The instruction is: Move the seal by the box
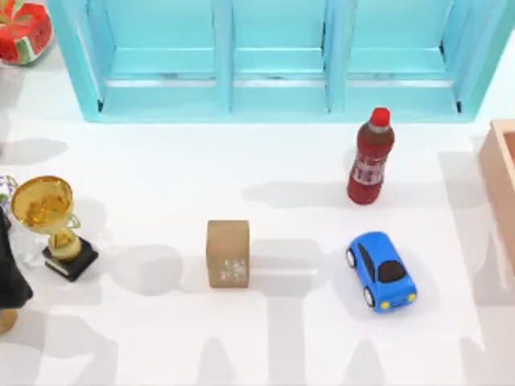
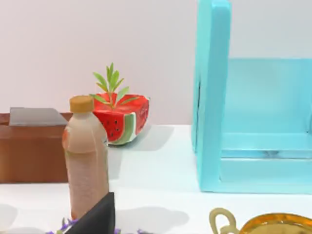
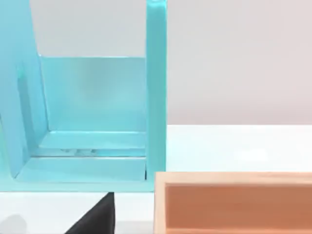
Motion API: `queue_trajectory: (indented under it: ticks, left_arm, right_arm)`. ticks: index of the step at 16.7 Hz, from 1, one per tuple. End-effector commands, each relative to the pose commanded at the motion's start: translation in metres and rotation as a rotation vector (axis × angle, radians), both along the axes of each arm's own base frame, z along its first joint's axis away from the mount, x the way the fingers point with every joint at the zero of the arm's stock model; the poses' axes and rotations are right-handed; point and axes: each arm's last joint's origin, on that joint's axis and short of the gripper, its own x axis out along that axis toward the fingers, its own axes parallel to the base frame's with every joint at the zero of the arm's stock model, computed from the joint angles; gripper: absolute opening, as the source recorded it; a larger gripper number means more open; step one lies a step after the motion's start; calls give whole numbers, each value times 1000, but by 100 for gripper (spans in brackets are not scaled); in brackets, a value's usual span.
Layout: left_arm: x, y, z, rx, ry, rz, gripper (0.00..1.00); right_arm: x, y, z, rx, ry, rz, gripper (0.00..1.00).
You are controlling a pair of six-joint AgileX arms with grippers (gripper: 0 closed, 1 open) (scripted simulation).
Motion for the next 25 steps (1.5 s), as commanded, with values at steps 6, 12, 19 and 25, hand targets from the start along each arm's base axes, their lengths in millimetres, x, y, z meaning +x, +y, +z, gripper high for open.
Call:
queue_trajectory:
  ticks: [6, 12, 19, 25]
  left_arm:
    - [0, 0, 0, 0, 0, 0, 100]
    - [0, 0, 0, 0, 0, 0, 100]
    - [0, 0, 0, 0, 0, 0, 100]
    - [0, 0, 0, 0, 0, 0, 100]
  right_arm:
    - [1, 5, 14, 33, 79, 59, 100]
    - [24, 30, 61, 138, 484, 213, 100]
    - [101, 106, 87, 118, 1257, 199, 100]
    - [168, 215, 62, -70, 1710, -13, 100]
